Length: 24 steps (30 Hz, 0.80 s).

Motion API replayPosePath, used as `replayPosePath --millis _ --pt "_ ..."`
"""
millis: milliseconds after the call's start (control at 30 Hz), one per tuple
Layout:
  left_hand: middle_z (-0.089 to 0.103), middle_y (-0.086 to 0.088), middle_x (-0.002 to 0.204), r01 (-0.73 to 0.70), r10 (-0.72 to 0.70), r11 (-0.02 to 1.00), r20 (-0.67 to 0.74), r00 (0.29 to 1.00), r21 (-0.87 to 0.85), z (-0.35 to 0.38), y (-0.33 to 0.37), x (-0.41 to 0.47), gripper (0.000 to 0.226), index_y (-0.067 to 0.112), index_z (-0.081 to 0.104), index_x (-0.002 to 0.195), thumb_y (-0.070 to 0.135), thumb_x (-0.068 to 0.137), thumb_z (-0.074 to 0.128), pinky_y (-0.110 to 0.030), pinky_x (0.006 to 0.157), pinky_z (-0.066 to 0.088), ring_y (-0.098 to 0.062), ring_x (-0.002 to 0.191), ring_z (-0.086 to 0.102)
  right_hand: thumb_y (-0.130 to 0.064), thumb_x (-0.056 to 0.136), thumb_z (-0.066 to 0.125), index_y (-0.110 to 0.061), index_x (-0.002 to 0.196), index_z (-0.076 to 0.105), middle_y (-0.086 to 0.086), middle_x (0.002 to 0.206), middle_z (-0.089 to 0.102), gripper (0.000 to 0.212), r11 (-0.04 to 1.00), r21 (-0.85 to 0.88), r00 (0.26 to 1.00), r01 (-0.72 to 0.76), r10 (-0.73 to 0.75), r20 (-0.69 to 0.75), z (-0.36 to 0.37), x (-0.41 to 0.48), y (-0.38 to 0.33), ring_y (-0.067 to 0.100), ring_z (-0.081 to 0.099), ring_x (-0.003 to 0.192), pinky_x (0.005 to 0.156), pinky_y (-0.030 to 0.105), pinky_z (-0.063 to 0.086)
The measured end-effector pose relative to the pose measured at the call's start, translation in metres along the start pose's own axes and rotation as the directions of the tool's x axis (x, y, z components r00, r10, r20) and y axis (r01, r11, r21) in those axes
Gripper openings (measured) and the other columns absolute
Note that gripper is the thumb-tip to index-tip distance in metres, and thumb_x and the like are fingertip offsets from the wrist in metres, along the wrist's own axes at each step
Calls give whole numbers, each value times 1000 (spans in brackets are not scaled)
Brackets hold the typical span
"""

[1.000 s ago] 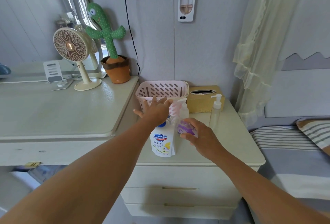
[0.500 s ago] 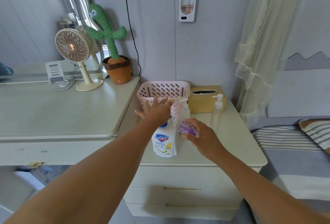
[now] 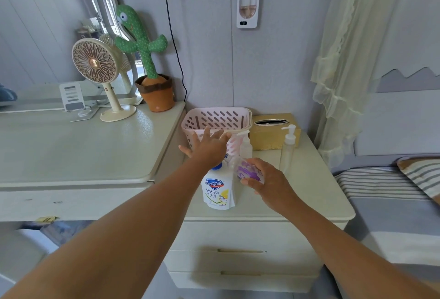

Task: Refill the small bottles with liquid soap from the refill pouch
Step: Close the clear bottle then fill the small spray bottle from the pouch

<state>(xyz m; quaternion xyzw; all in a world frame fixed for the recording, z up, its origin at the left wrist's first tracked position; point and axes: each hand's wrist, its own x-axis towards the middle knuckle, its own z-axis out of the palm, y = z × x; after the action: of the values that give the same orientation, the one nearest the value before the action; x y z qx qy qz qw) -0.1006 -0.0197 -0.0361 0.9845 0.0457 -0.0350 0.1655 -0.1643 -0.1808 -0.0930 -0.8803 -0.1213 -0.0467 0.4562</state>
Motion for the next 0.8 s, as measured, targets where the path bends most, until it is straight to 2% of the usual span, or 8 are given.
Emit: replayPosePath --millis 167,267,333,567,800 --pt "-5 1 161 3 -3 1000 -20 1000 18 -6 3 2 47 43 11 149 45 102 17 -73 104 -9 -35 145 -16 -29 89 63 -23 134 46 2 128 54 47 1000 2 1000 5 -5 -1 -4 0 -5 14 54 108 81 26 56" --pt "-7 3 161 3 -2 1000 -33 999 30 -10 3 3 49 43 8 149 50 101 14 -70 105 -12 -32 145 -17 -29 90 62 -24 133 47 -2 125 53 46 1000 -9 1000 23 -23 -3 -7 2 -8 9 52 102 74 15 51" --pt "-7 3 161 -6 7 1000 -32 999 23 -9 3 3 48 43 8 149 47 102 16 -71 104 -11 -33 145 -17 -29 90 62 -24 133 47 -3 125 53 46 1000 -6 1000 21 -21 -3 -7 3 -7 8 51 102 73 12 49" --pt "-5 2 161 7 -7 1000 1 1000 10 1 -2 3 46 45 12 148 43 102 18 -74 104 -8 -36 144 -17 -29 89 64 -23 132 48 1 126 55 47 1000 -8 1000 16 -16 12 -2 -1 -2 13 55 105 81 27 55" --pt "-10 2 160 -17 19 996 -27 999 85 -11 6 0 49 43 7 149 43 102 20 -71 106 -9 -33 144 -19 -28 89 63 -25 133 47 -1 126 54 46 999 11 1000 30 -30 7 -9 0 -5 10 53 105 80 22 53"
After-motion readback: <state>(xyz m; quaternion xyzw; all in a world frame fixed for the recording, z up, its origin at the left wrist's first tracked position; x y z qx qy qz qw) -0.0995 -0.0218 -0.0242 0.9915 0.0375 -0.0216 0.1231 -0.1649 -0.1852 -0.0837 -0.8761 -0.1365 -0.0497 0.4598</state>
